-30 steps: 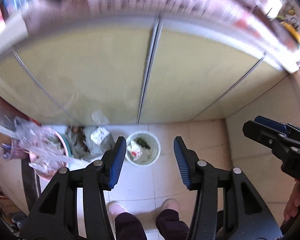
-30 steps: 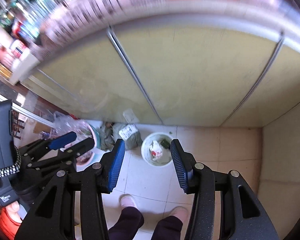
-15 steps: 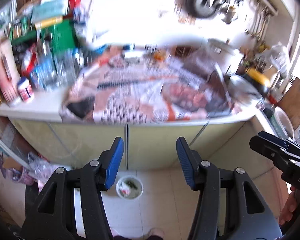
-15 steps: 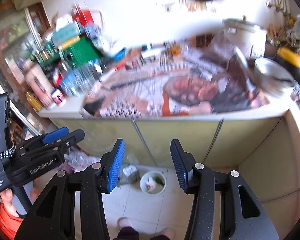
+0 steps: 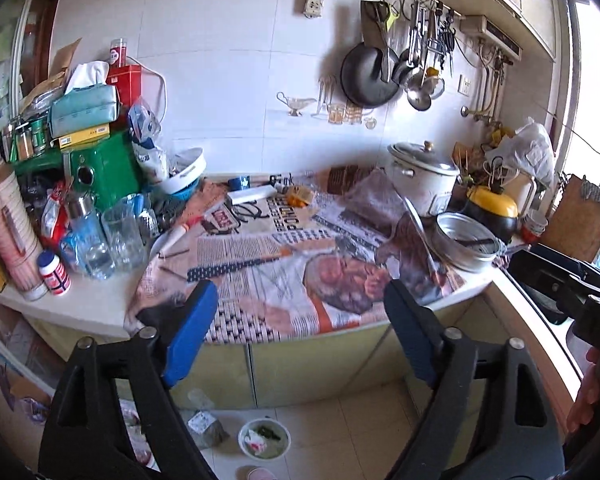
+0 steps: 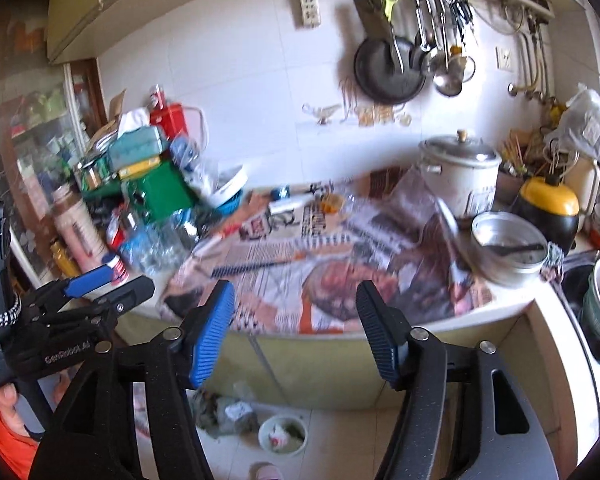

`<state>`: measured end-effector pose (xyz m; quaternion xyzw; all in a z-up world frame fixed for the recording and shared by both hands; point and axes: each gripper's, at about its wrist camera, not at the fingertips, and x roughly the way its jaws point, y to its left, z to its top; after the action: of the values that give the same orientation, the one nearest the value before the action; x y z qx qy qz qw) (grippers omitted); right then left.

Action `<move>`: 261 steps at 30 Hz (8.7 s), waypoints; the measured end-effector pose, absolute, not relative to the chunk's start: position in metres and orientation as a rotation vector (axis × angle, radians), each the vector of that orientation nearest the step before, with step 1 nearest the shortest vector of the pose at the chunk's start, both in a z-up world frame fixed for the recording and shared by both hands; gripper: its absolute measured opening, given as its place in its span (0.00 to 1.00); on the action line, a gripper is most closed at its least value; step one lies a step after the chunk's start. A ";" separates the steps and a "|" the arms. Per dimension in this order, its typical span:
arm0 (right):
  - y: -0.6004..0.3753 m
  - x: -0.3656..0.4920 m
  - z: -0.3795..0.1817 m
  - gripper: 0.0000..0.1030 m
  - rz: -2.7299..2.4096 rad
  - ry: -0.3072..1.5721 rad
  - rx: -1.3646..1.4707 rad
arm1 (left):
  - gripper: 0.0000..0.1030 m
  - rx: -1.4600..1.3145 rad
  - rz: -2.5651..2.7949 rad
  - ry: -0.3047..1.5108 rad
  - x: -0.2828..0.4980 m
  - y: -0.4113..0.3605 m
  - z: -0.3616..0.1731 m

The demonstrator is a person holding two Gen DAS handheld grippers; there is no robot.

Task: Collect trash
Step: 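Raise both open tools back up to the counter, then grasp the brown paper bag on the newspaper with the right tool, then grasp the orange peel with the left tool beside the held paper bag, then carry the orange peel and paper bag with both tools down to the bucket, then open both tools to drop the peel and paper bag into the bucket, then raise both open tools back up to the counter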

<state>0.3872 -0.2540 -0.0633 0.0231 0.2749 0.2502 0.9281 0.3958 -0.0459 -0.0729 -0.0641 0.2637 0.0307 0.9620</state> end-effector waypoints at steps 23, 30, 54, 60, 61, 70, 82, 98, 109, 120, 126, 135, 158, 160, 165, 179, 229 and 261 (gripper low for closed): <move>-0.174 0.526 -0.064 0.64 0.344 0.617 0.061 | 0.86 -0.167 0.020 0.585 0.565 0.088 -0.082; -0.158 0.589 -0.086 0.64 0.376 0.669 0.064 | 0.86 -0.166 0.060 0.635 0.618 0.095 -0.104; -0.113 0.906 -0.246 0.64 0.560 1.076 0.138 | 0.86 -0.217 0.279 0.924 0.844 0.101 -0.208; -0.091 0.928 -0.276 0.64 0.613 1.144 0.174 | 0.86 -0.256 0.316 0.984 0.857 0.110 -0.233; -0.088 0.930 -0.278 0.64 0.616 1.142 0.168 | 0.86 -0.257 0.320 0.987 0.857 0.111 -0.235; -0.070 0.921 -0.265 0.43 0.647 1.045 0.087 | 0.86 -0.268 0.321 0.996 0.860 0.113 -0.241; -0.109 0.888 -0.210 0.30 0.616 0.929 0.092 | 0.86 -0.230 0.230 0.988 0.863 0.091 -0.232; -0.208 0.877 -0.207 0.18 0.464 0.903 0.175 | 0.86 -0.099 -0.110 1.022 0.959 -0.035 -0.254; -0.252 0.891 -0.235 0.18 0.413 0.975 0.243 | 0.84 -0.099 -0.193 1.090 1.027 -0.088 -0.298; -0.251 0.891 -0.234 0.18 0.444 0.964 0.224 | 0.32 -0.111 -0.218 1.086 1.035 -0.095 -0.314; -0.253 0.886 -0.230 0.18 0.445 0.947 0.225 | 0.26 -0.098 -0.167 1.039 1.015 -0.082 -0.293; -0.239 0.859 -0.209 0.18 0.471 0.911 0.218 | 0.24 -0.145 -0.080 0.922 0.967 -0.042 -0.239; -0.105 0.617 -0.150 0.18 0.570 0.730 0.172 | 0.24 -0.100 -0.006 0.765 0.658 0.090 -0.173; -0.093 0.587 -0.152 0.18 0.563 0.722 0.169 | 0.24 -0.094 -0.001 0.754 0.625 0.101 -0.174; -0.074 0.524 -0.153 0.18 0.543 0.725 0.152 | 0.24 -0.096 -0.010 0.766 0.566 0.119 -0.177; -0.076 0.448 -0.185 0.18 0.511 0.890 0.051 | 0.24 -0.102 -0.039 0.963 0.483 0.100 -0.249; -0.076 0.448 -0.676 0.50 0.641 1.410 0.037 | 0.26 -0.346 0.226 1.328 0.444 0.063 -0.752; -0.129 0.459 -0.448 0.50 0.581 1.321 0.092 | 0.52 -0.261 0.132 1.254 0.453 0.045 -0.493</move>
<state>0.4595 -0.1286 -0.4484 0.0419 0.6046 0.2658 0.7497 0.4527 0.0452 -0.4927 -0.1218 0.5846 0.0615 0.7998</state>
